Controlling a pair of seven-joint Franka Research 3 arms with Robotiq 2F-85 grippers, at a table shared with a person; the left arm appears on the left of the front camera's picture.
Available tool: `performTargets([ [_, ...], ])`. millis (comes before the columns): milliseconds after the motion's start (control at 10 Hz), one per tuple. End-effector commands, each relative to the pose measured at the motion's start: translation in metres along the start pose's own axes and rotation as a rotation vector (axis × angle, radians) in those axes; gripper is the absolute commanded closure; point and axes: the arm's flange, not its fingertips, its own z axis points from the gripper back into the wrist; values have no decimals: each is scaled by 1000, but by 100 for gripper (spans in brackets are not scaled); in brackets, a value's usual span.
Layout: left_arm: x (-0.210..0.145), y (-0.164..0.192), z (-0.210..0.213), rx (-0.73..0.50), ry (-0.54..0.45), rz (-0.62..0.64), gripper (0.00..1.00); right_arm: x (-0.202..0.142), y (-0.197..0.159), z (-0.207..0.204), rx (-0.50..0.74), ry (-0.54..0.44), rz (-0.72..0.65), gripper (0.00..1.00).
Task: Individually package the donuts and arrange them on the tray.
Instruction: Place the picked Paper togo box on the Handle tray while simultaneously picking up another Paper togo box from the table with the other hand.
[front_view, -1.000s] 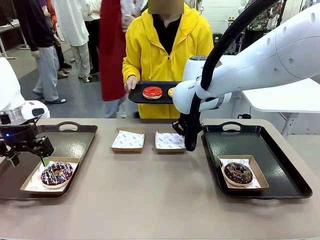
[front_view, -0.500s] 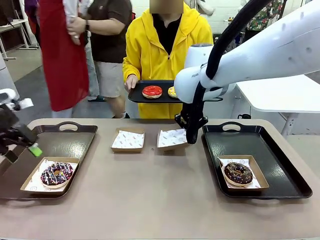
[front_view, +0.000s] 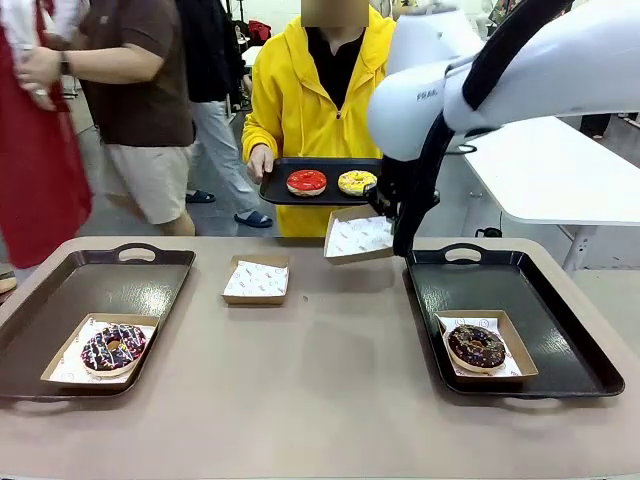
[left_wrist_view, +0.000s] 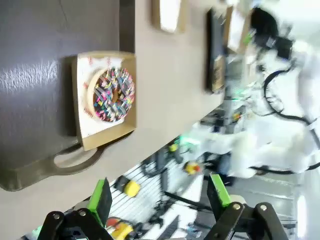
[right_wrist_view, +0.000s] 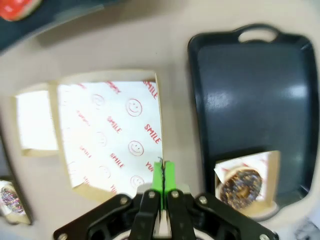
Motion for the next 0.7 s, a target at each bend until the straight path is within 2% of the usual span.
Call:
performTargets([
  [0,30,31,30,-161,-95,53,0,-4,-5,1,-21,-7,-36,100],
  [200,30,58,61,-249,-207,84,0,2,-6,-1,-6,19,-42,100],
  [400,30,80,77,-284,-218,125,0,8,-4,-4,-3,38,-42,100],
  [600,27,88,77,-266,-223,125,0,11,-3,-4,1,44,-45,100],
])
